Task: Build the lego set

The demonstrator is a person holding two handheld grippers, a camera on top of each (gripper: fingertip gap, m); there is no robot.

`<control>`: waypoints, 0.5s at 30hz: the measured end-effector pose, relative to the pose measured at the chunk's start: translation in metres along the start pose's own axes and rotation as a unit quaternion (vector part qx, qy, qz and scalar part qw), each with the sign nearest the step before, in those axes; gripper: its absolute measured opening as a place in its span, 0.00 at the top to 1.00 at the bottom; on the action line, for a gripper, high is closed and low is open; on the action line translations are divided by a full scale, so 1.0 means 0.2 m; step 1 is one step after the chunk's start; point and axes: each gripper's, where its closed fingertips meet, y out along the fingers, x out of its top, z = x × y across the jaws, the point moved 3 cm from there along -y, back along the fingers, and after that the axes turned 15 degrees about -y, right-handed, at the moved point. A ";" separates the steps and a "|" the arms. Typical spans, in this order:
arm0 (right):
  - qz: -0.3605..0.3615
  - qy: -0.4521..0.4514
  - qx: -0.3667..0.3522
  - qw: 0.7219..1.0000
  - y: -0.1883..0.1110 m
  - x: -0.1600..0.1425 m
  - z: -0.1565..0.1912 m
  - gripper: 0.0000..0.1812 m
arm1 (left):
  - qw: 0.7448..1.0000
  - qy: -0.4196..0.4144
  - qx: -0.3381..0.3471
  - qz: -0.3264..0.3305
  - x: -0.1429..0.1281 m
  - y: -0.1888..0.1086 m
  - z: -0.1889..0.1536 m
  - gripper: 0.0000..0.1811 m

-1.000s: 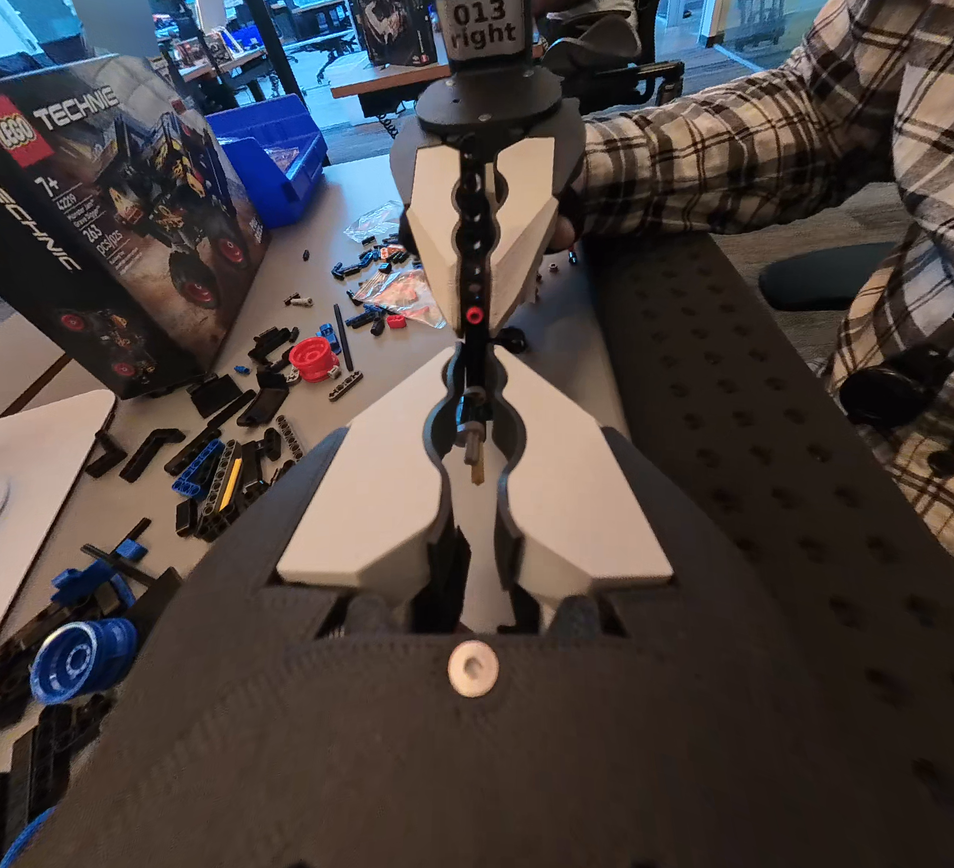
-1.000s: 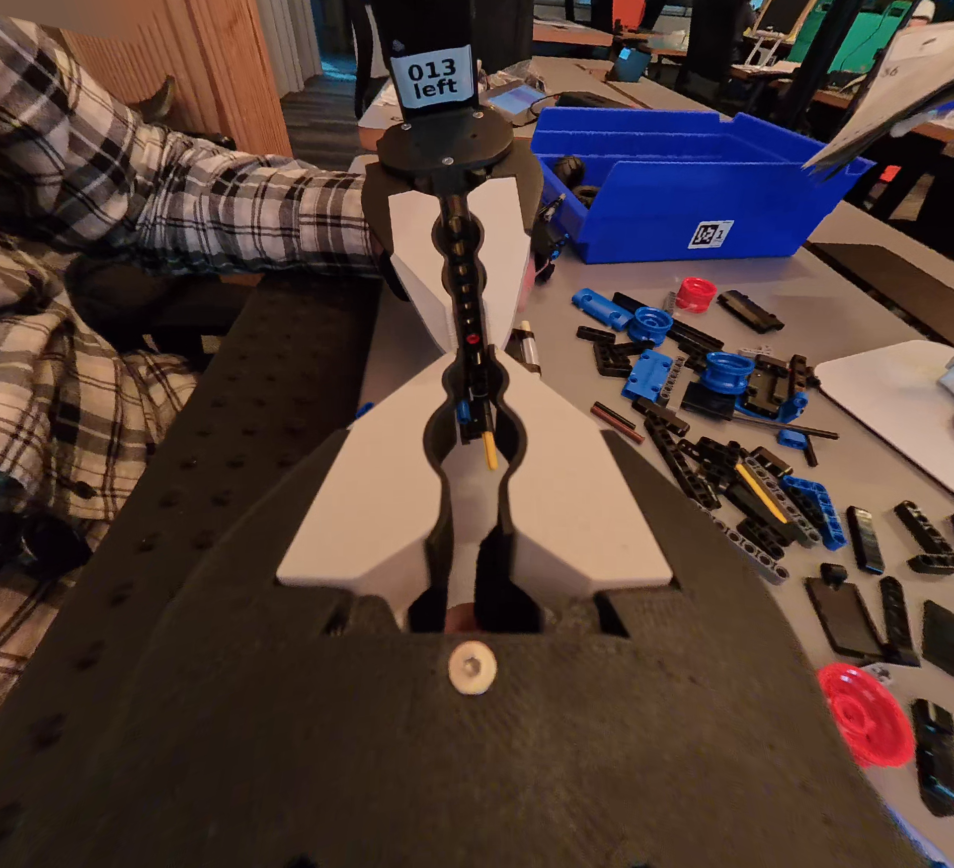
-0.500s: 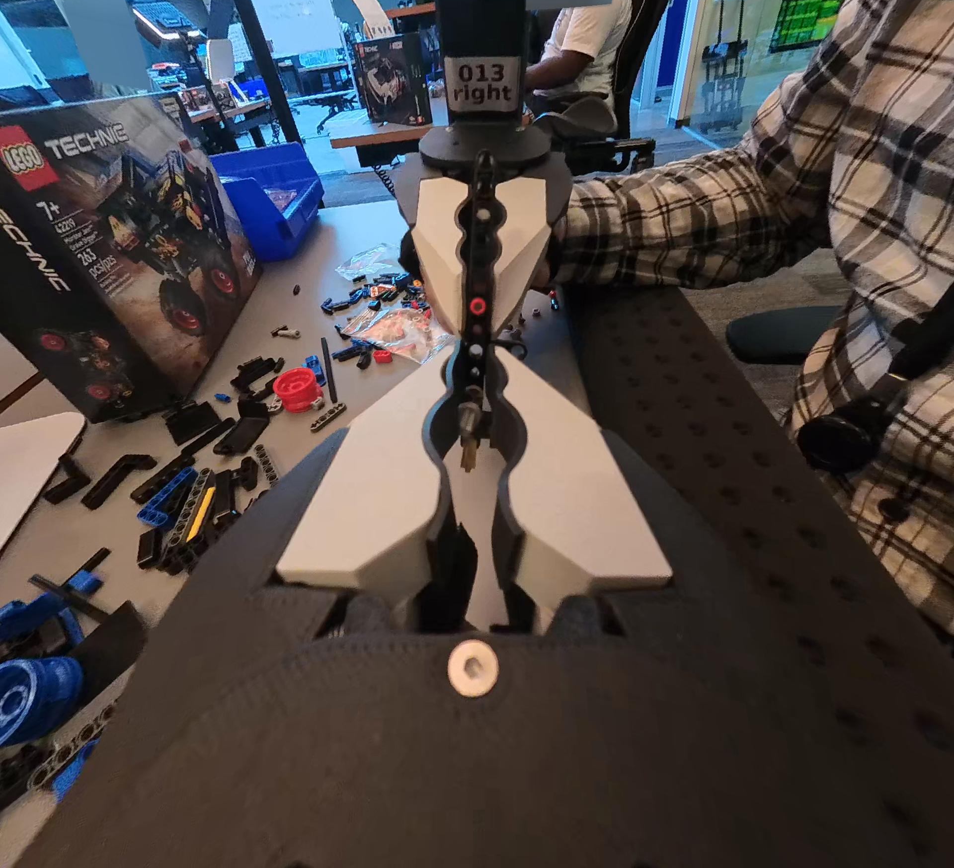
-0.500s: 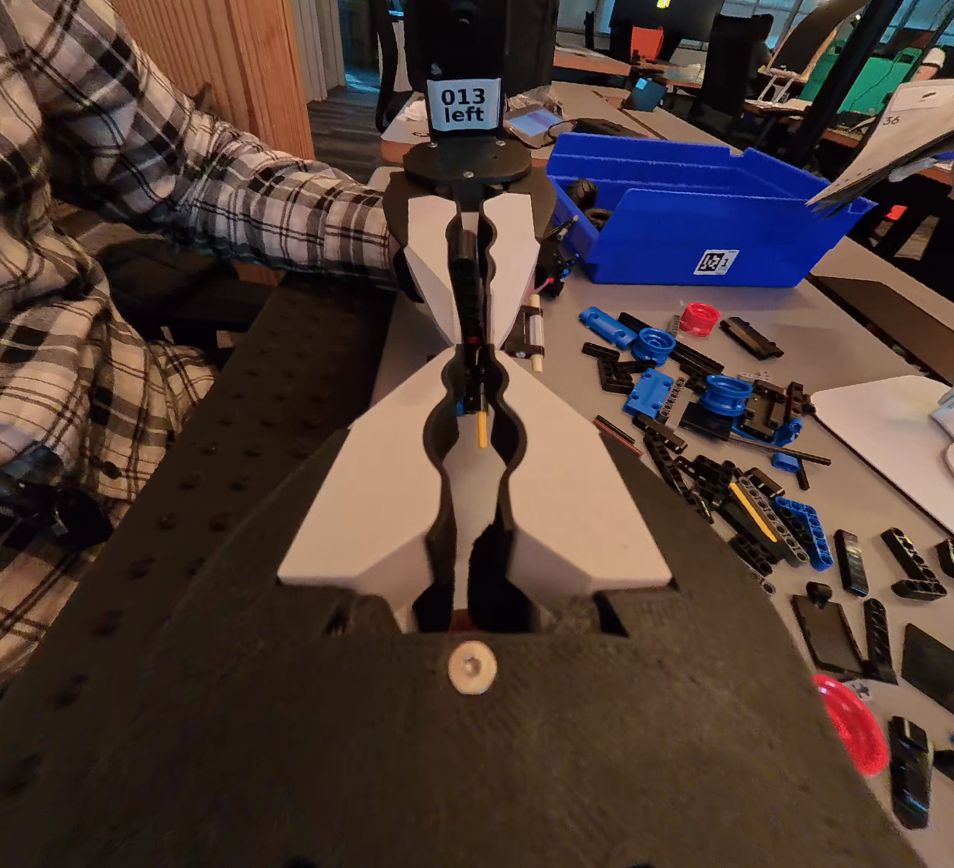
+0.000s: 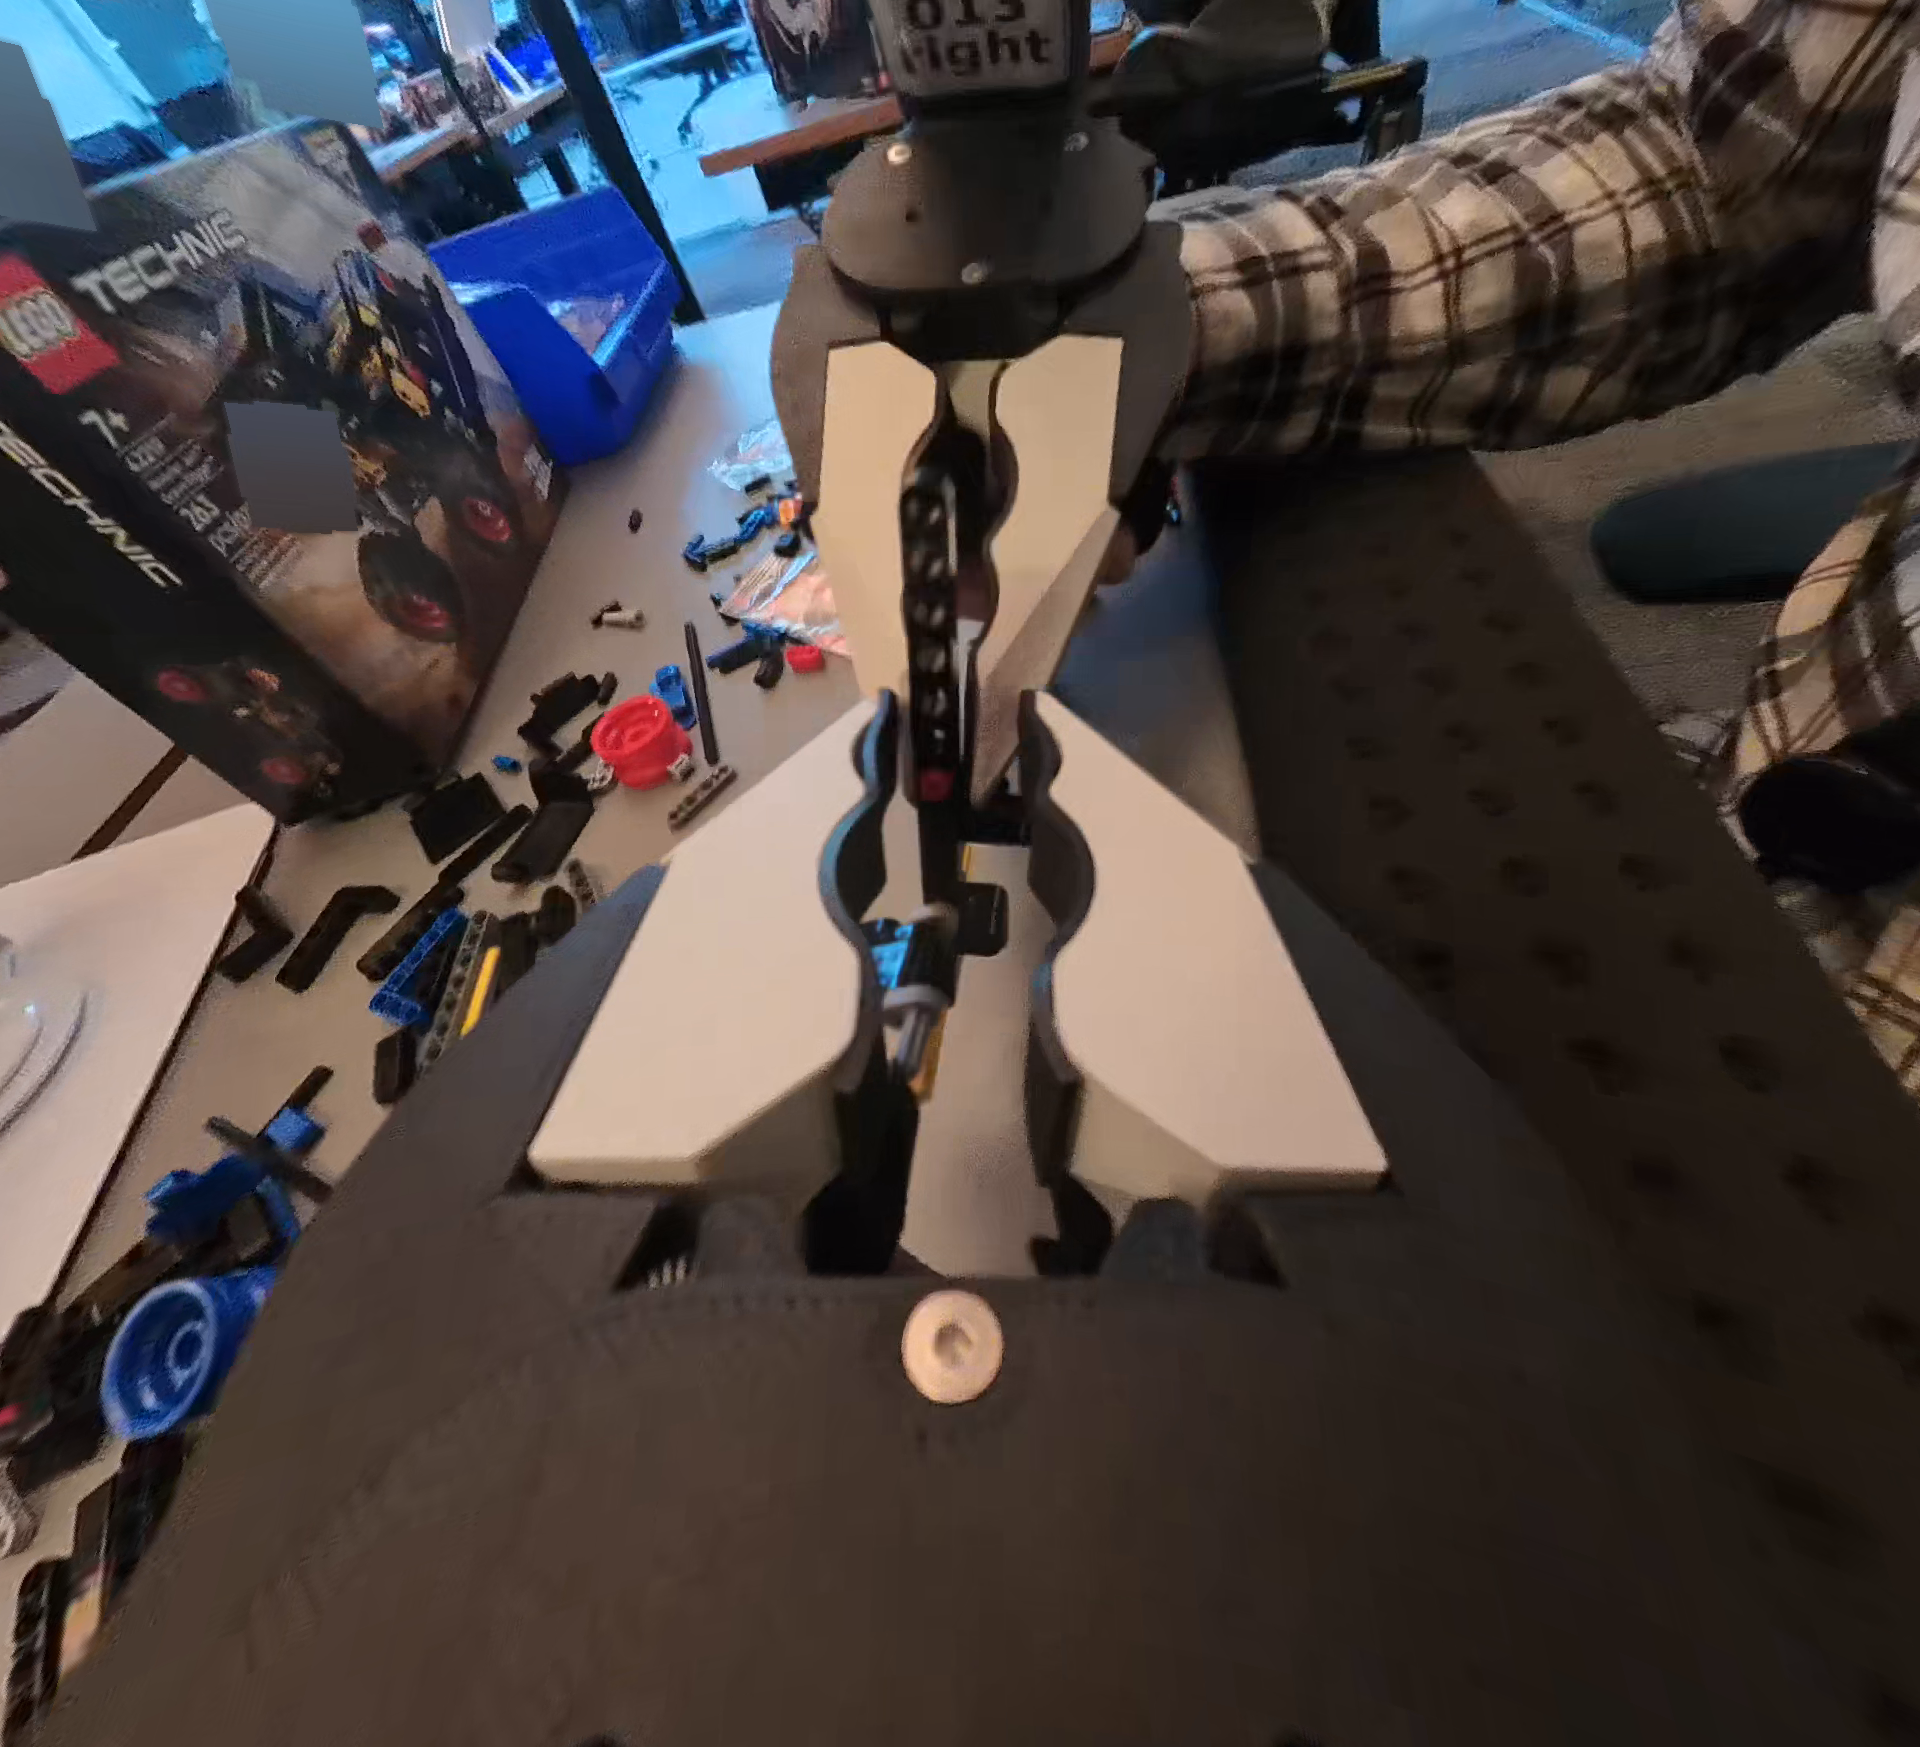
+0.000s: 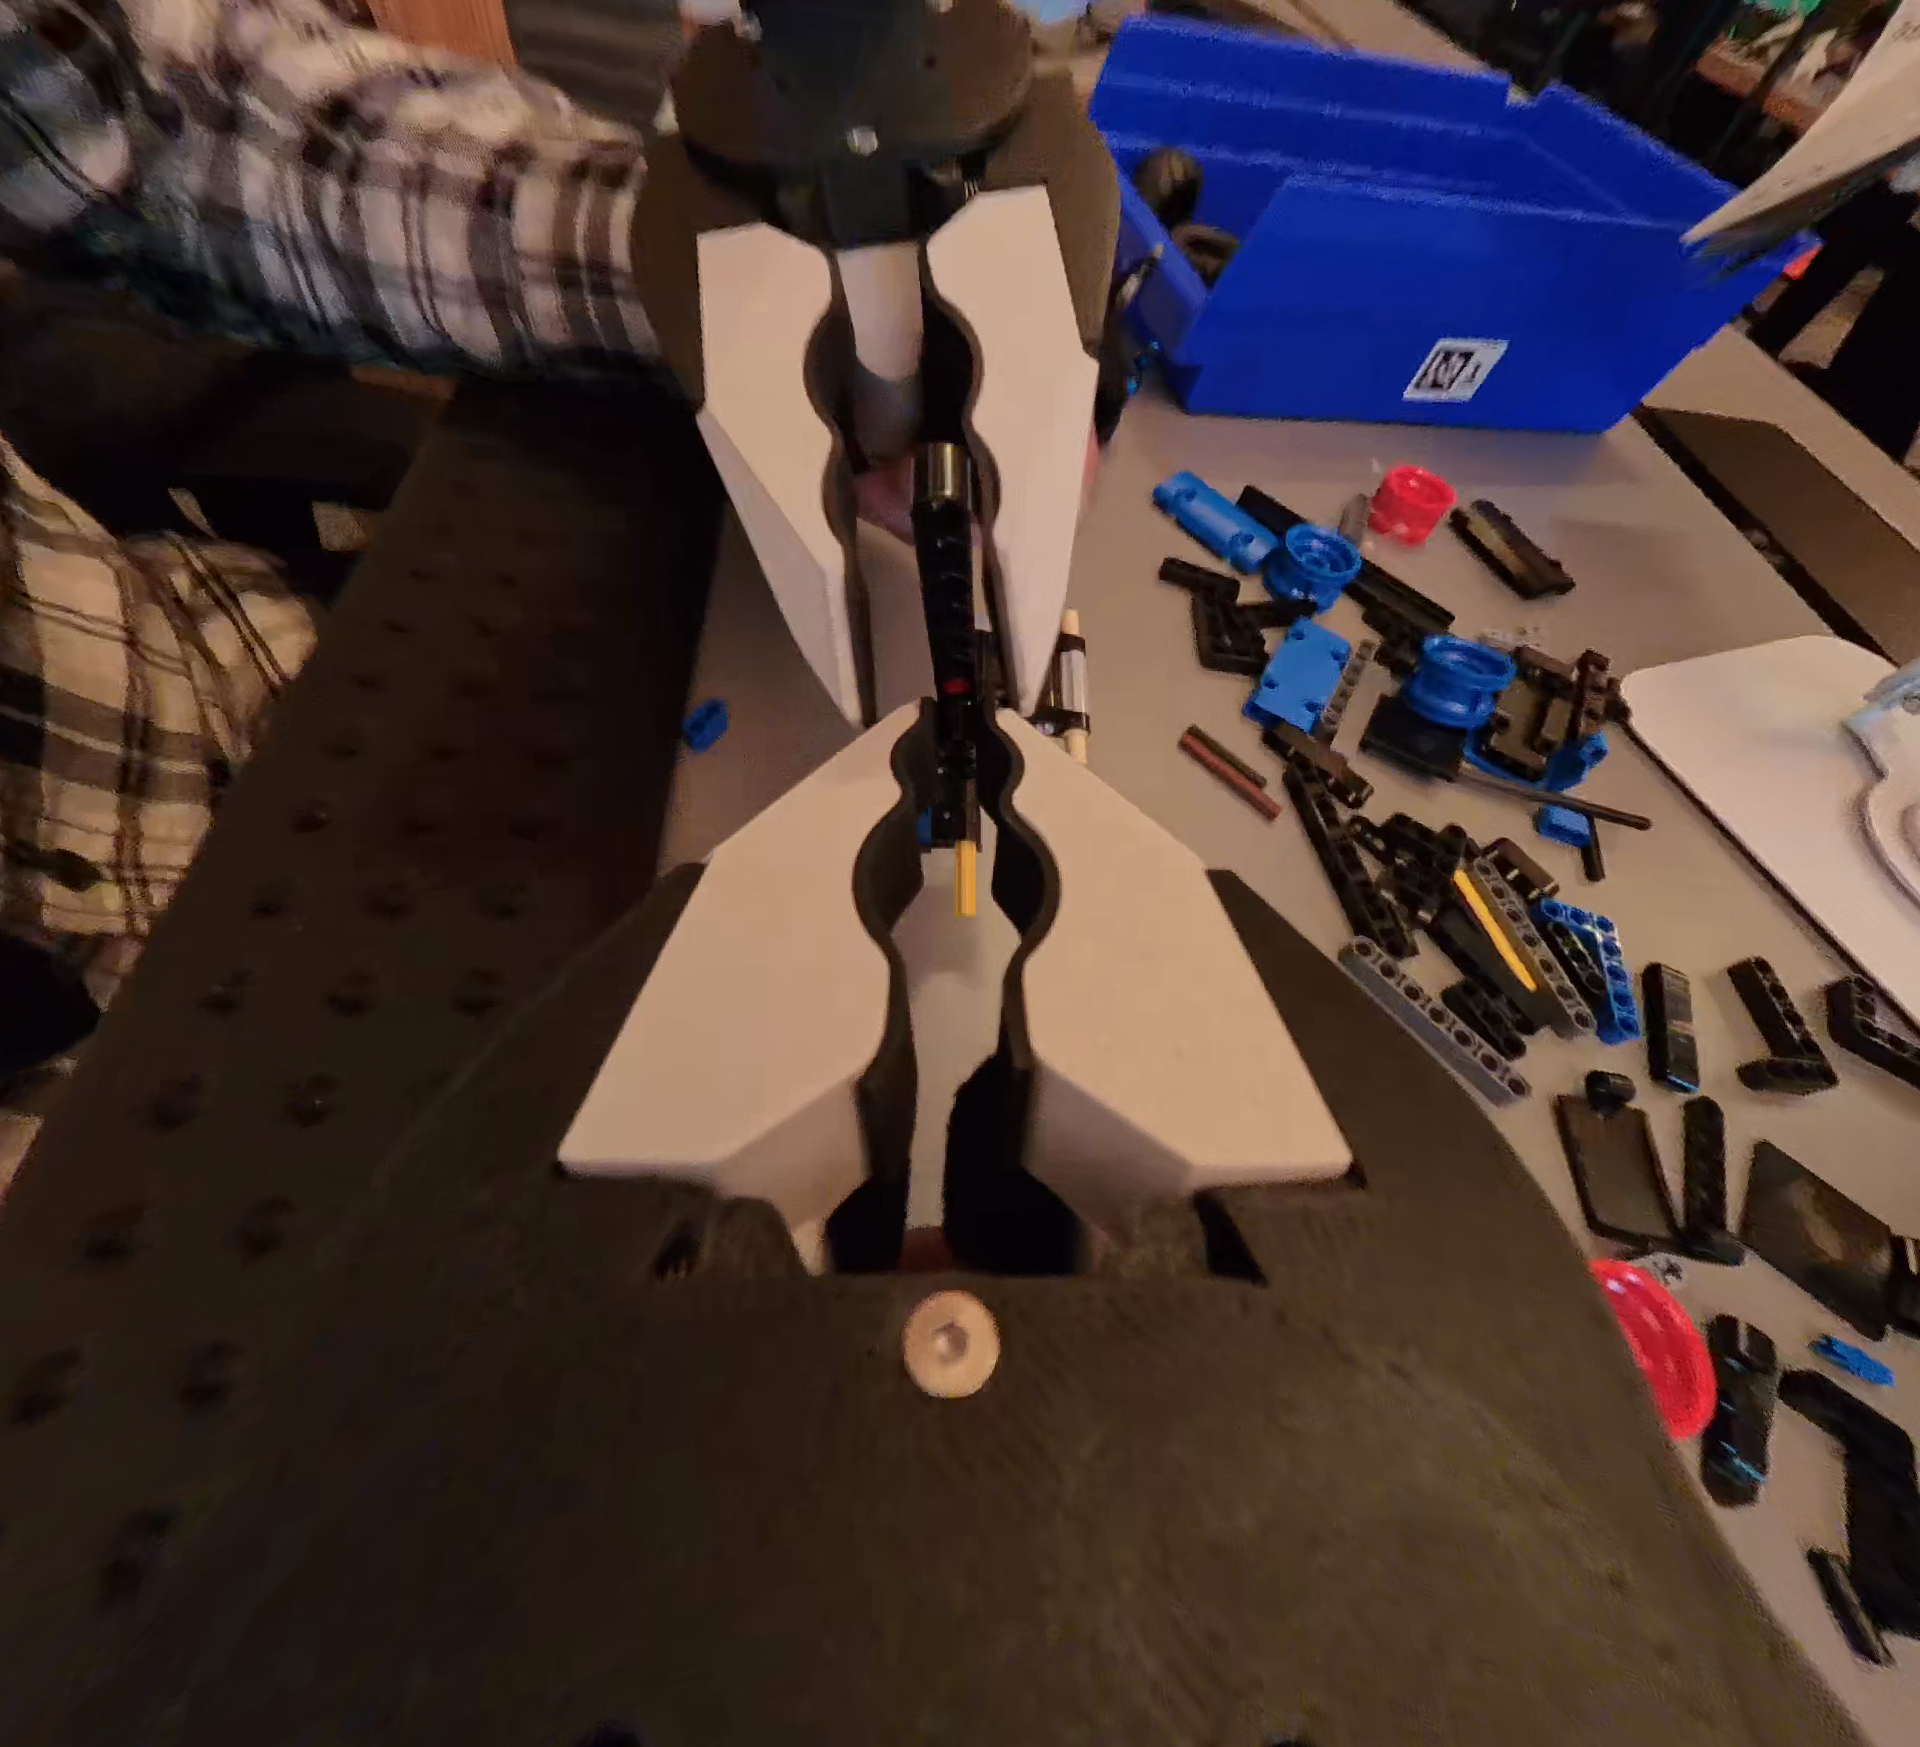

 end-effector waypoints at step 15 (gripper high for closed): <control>-0.009 0.010 0.008 1.000 0.01 -0.02 0.00 0.97 | 1.000 -0.023 -0.016 0.002 -0.04 -0.06 0.04 0.97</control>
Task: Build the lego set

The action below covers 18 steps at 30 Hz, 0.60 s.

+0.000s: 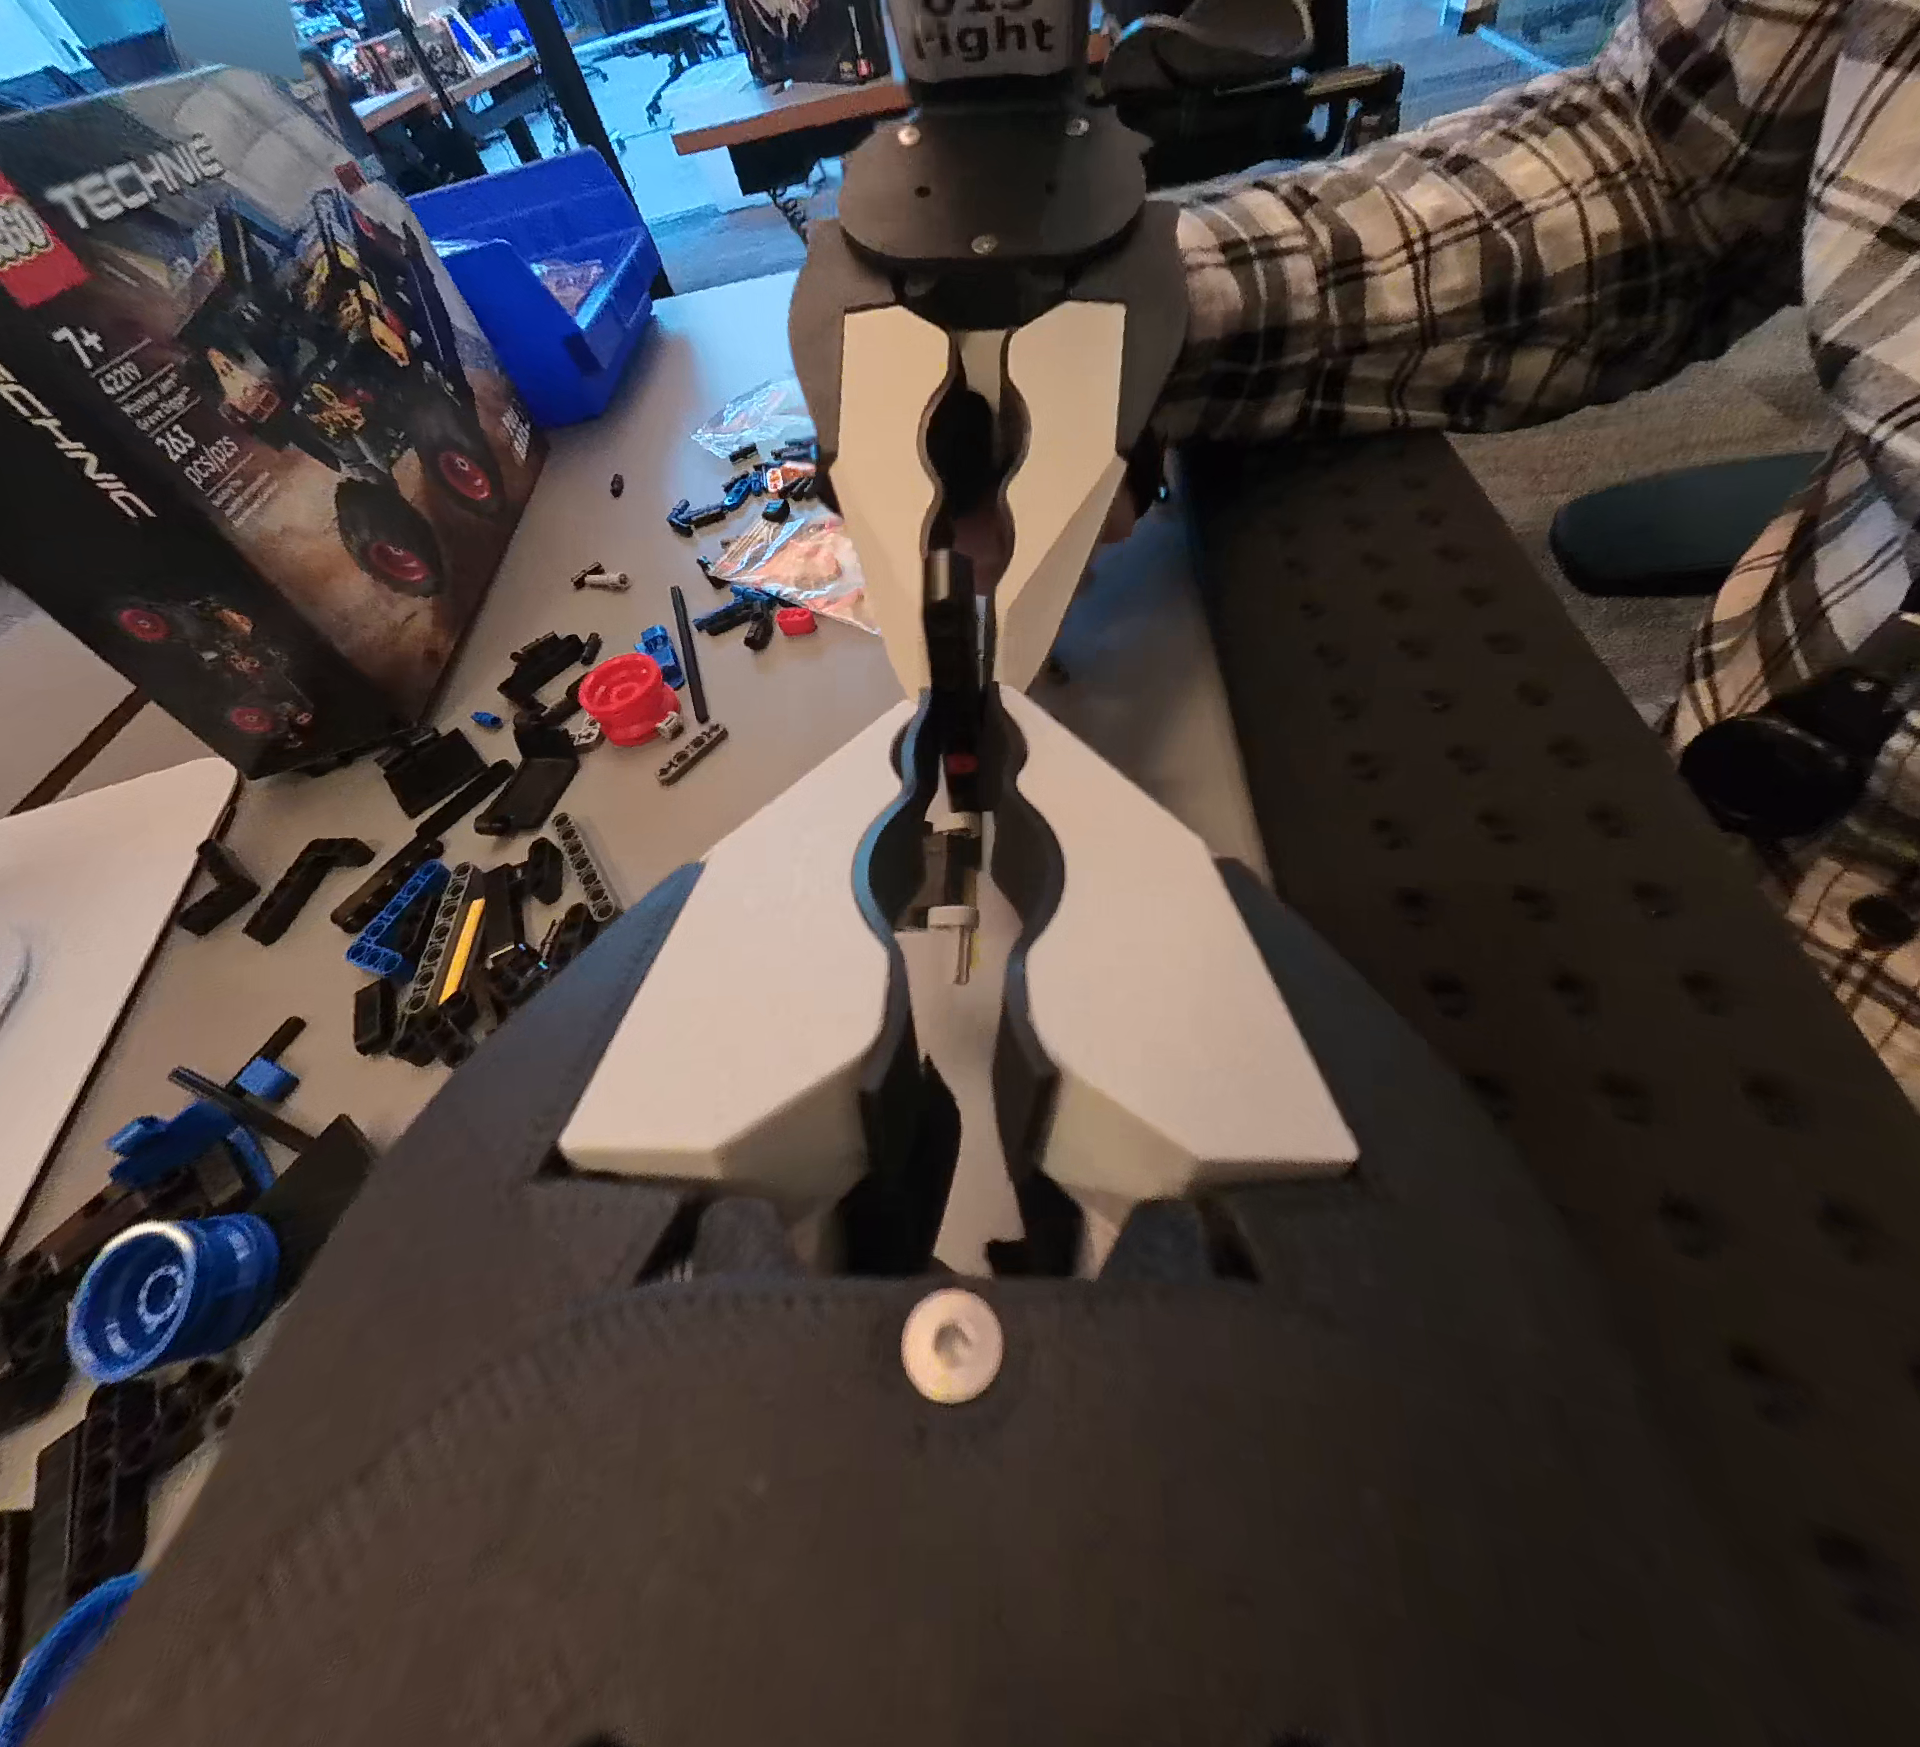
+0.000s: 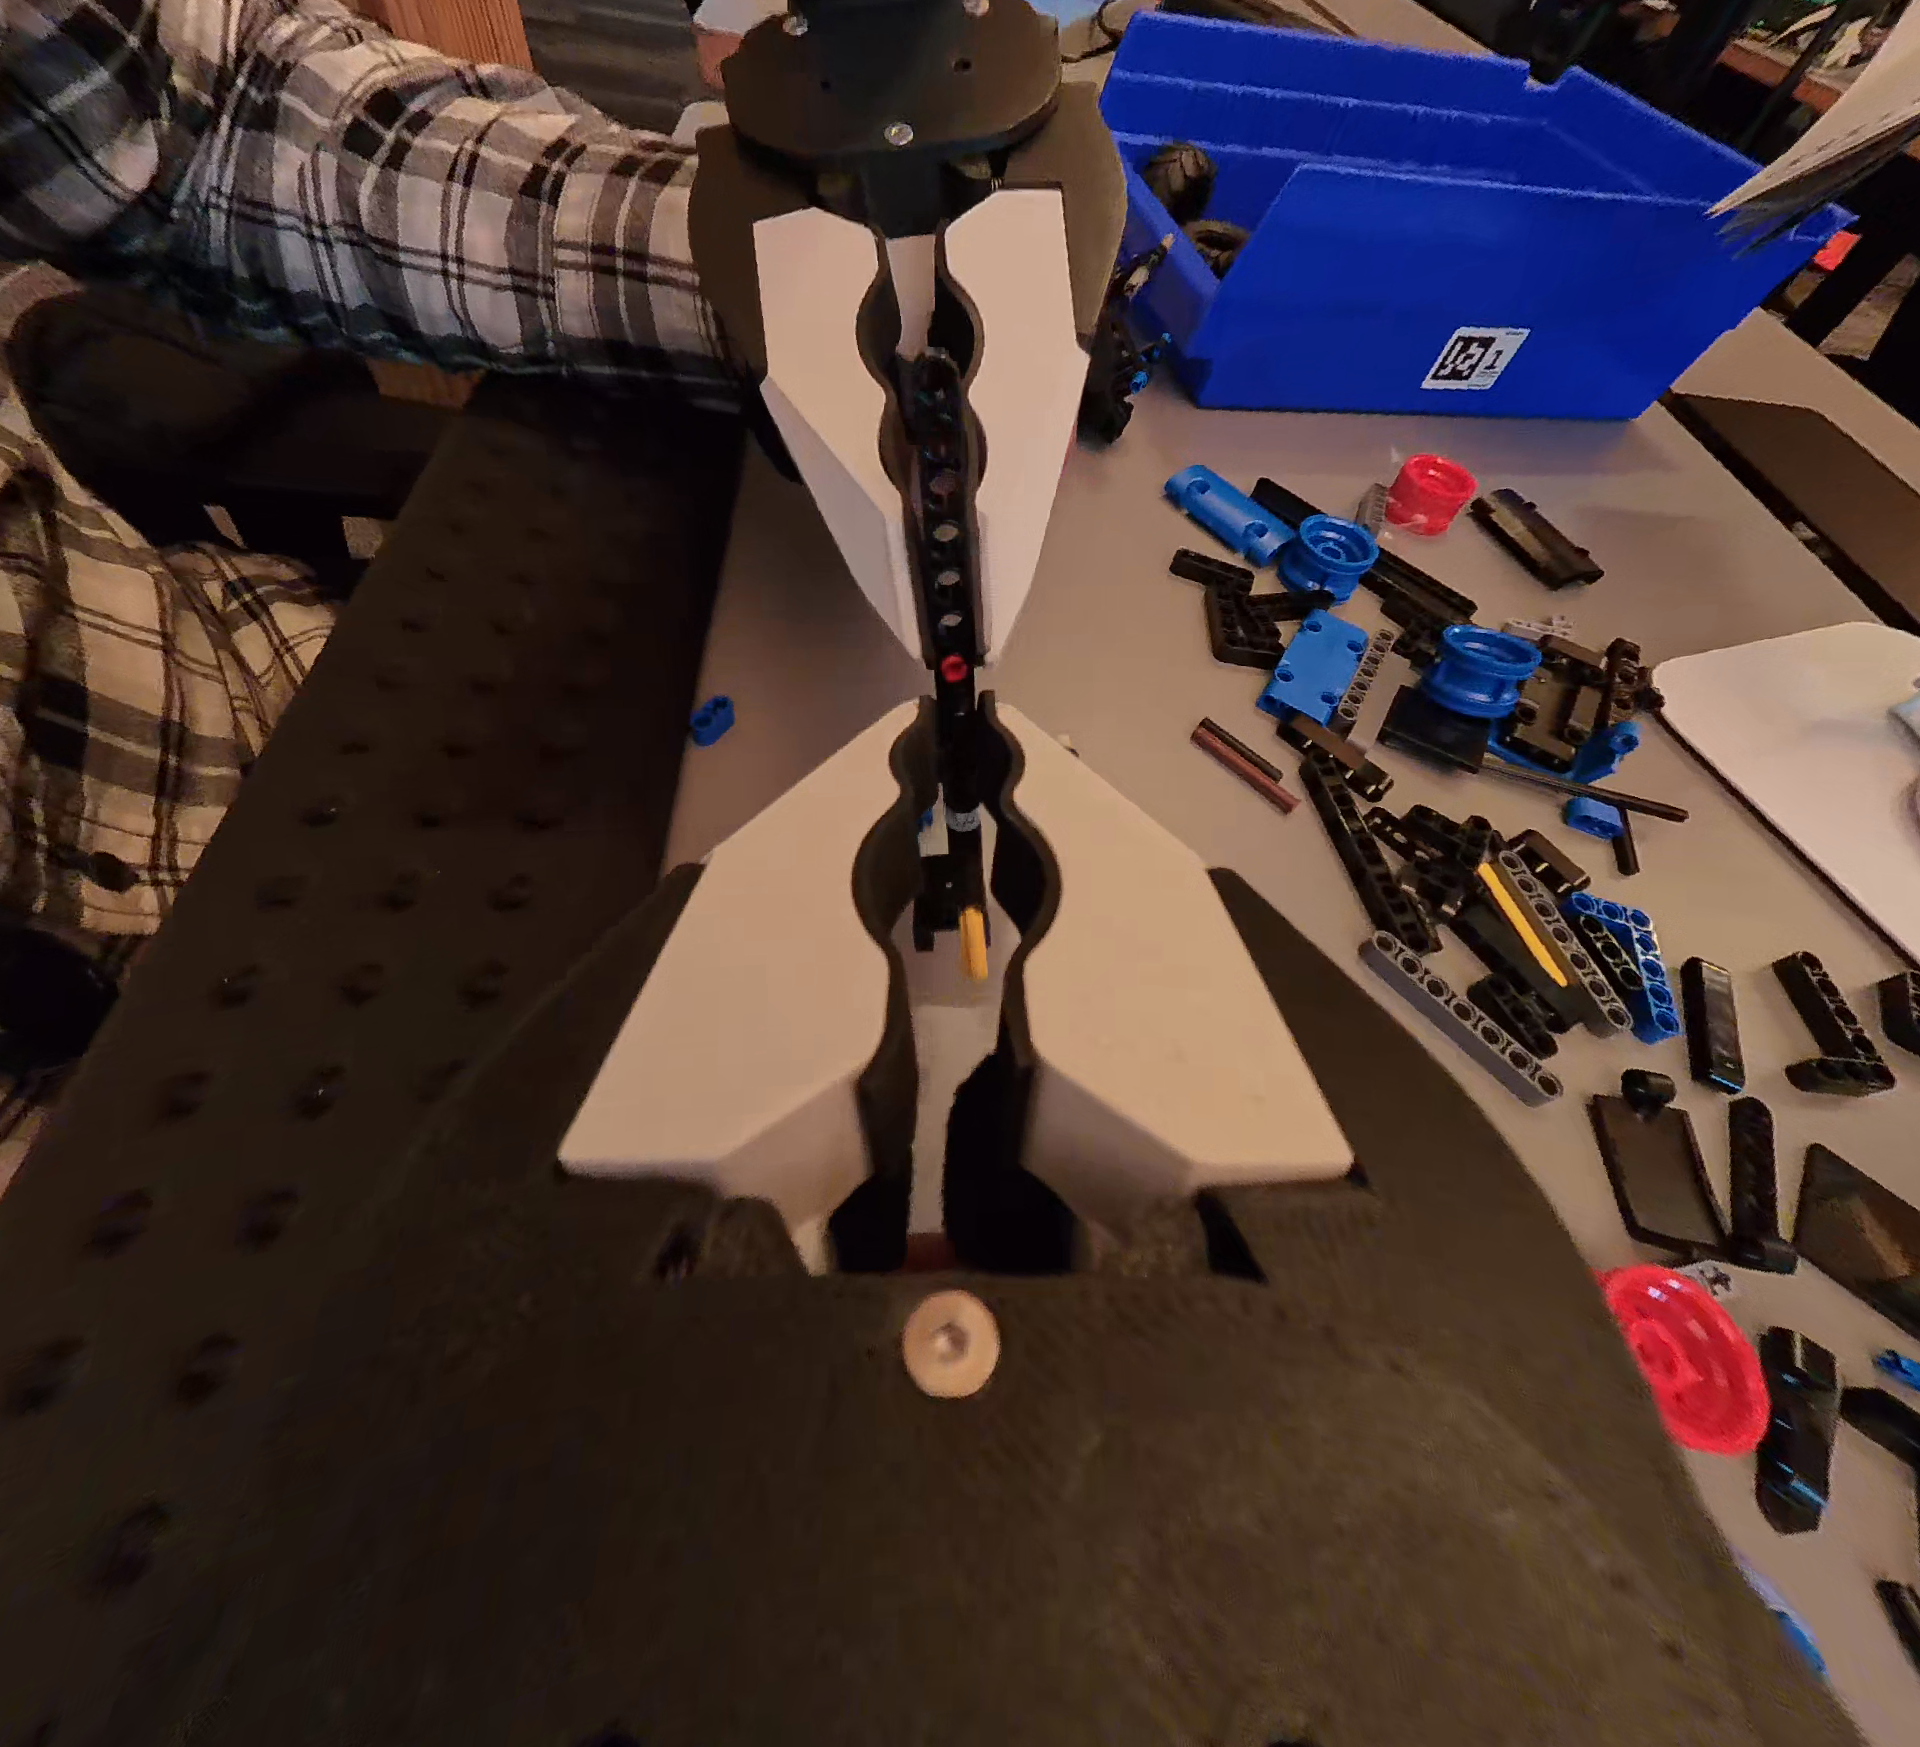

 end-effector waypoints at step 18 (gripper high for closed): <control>0.018 0.007 0.020 1.000 -0.03 -0.03 0.02 0.95 | 1.000 -0.016 -0.019 -0.013 -0.02 -0.03 0.01 0.97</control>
